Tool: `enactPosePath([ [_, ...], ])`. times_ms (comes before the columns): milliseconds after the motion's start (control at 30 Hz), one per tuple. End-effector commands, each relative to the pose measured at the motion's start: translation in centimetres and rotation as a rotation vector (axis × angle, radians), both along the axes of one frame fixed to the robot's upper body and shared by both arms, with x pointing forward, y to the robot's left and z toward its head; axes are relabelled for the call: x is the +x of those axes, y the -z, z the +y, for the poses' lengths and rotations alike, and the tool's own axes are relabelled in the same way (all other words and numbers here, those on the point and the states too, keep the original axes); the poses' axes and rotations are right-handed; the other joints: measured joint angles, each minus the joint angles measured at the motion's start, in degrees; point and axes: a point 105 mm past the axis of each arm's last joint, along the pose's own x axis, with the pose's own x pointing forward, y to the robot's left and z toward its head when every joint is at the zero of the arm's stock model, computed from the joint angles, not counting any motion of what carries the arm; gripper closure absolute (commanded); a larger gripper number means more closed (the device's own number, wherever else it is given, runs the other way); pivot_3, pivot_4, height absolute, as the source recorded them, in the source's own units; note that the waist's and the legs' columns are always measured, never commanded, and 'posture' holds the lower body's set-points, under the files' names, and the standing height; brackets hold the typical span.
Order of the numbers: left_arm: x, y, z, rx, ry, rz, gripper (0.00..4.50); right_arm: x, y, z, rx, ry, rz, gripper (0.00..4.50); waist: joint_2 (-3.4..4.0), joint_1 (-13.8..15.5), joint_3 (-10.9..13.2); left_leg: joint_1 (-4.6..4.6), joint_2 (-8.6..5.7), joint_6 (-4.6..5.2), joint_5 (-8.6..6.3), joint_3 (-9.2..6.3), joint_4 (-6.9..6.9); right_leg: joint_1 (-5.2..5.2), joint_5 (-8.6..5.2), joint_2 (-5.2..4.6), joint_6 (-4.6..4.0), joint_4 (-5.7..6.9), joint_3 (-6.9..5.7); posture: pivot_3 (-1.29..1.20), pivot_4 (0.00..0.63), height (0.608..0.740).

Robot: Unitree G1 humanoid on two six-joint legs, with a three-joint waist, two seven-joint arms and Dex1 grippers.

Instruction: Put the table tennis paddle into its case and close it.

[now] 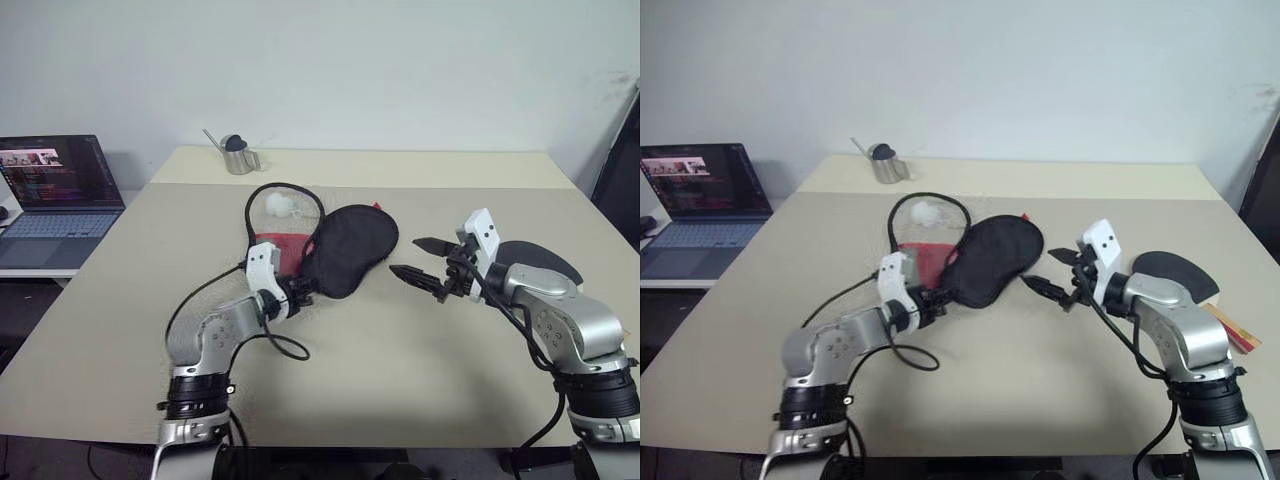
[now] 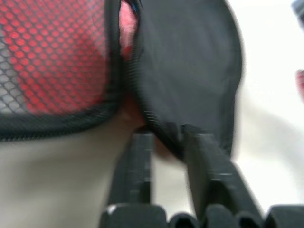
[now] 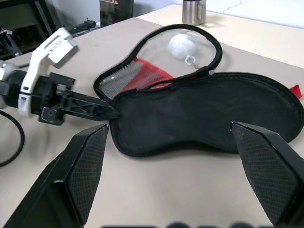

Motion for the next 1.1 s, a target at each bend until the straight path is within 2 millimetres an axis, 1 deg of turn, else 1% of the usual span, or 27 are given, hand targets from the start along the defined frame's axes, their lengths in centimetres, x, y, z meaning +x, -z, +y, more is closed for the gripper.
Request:
enactPosePath([
  [33,-1.0,-1.4,0.9,0.119,0.051,-0.113,1.98,-0.2,-1.5,0.1,0.022,-0.005,-0.052,0.0,0.0,0.1,0.0,0.0,-0.02,0.0,0.0,0.01,0.0,0.0,0.0,-0.02,0.0,0.0,0.02,0.0,0.15,0.74],
  [67,-1.5,-1.0,1.0,0.141,0.071,-0.116,1.72,-0.1,-1.5,0.2,0.025,-0.007,-0.051,0.0,0.0,0.1,0.0,0.0,-0.03,-0.01,0.0,0.01,0.02,0.0,0.0,-0.04,0.0,0.01,0.02,0.0,0.15,0.74],
  [133,-2.8,-0.5,0.8,0.176,0.139,-0.127,1.02,0.1,-1.4,0.6,0.035,-0.012,-0.045,0.0,0.0,0.1,0.0,0.0,-0.01,0.0,0.0,0.02,0.04,0.02,0.0,-0.1,0.01,0.01,0.04,0.0,0.15,0.74],
  [200,-3.7,-0.5,0.4,0.193,0.196,-0.149,1.02,0.3,-1.5,0.9,0.047,-0.014,-0.037,0.0,0.0,0.1,0.0,0.0,0.0,0.0,0.0,0.03,0.07,0.03,0.01,-0.12,0.01,0.03,0.04,0.0,0.15,0.74],
  [233,-4.1,-0.8,0.3,0.19,0.219,-0.176,1.02,0.6,-1.4,1.2,0.05,-0.007,-0.031,0.0,0.0,0.1,0.0,0.0,-0.01,0.0,0.0,0.02,0.07,0.03,0.01,-0.12,0.01,0.02,0.03,0.0,0.15,0.74],
  [300,-4.5,-2.0,0.3,0.175,0.251,-0.266,1.02,1.8,-1.2,1.8,0.063,0.038,-0.006,0.0,0.0,0.1,0.0,0.01,-0.01,0.0,0.0,0.02,0.07,0.02,0.01,-0.1,0.01,0.03,0.01,0.0,0.15,0.74],
  [367,-4.4,-3.8,0.8,0.187,0.259,-0.369,1.02,2.9,-0.7,2.6,0.075,0.065,0.039,0.0,0.0,0.1,0.0,0.03,-0.01,0.0,0.01,0.04,0.08,0.02,0.02,-0.07,-0.01,0.06,0.02,0.0,0.15,0.74],
  [500,-3.7,-7.3,3.1,0.224,0.236,-0.541,1.02,4.4,0.6,4.4,0.095,0.132,0.165,0.0,0.0,0.0,0.0,0.05,0.01,0.0,0.0,0.06,0.0,0.0,0.0,-0.04,-0.05,0.05,0.04,0.0,0.15,0.74],
  [567,-3.4,-8.5,4.6,0.251,0.216,-0.59,1.02,5.5,1.7,4.8,0.094,0.207,0.235,0.0,0.01,0.0,0.0,0.03,0.01,-0.01,-0.01,0.1,-0.06,-0.04,-0.02,-0.04,-0.08,0.02,0.06,0.0,0.15,0.74],
  [633,-3.2,-9.4,5.5,0.262,0.208,-0.617,1.02,6.2,2.6,5.0,0.084,0.265,0.277,0.0,0.01,0.0,0.0,-0.04,0.03,-0.01,-0.01,0.1,-0.08,-0.11,-0.02,-0.05,-0.09,-0.02,0.04,0.0,0.15,0.74],
  [733,-3.5,-10.1,5.5,0.246,0.262,-0.641,1.02,6.6,3.9,5.8,0.059,0.297,0.311,0.0,0.01,0.2,0.0,-0.1,0.04,-0.01,-0.02,0.08,-0.08,-0.13,-0.02,-0.07,-0.09,-0.05,0.0,0.0,0.15,0.74],
  [900,-4.0,-10.0,5.7,0.221,0.336,-0.614,1.02,6.8,5.0,6.6,0.025,0.329,0.323,0.0,0.02,0.1,0.0,-0.14,0.05,-0.01,-0.02,0.06,-0.06,-0.15,-0.03,-0.12,-0.09,-0.04,-0.03,0.0,0.15,0.74],
  [1100,-3.2,-10.6,6.7,0.238,0.306,-0.619,1.02,6.4,6.0,7.6,0.0,0.339,0.353,0.0,0.03,0.0,0.0,-0.13,0.05,-0.01,-0.02,0.05,-0.07,-0.18,-0.03,-0.03,-0.09,0.0,-0.04,0.0,0.15,0.74],
])
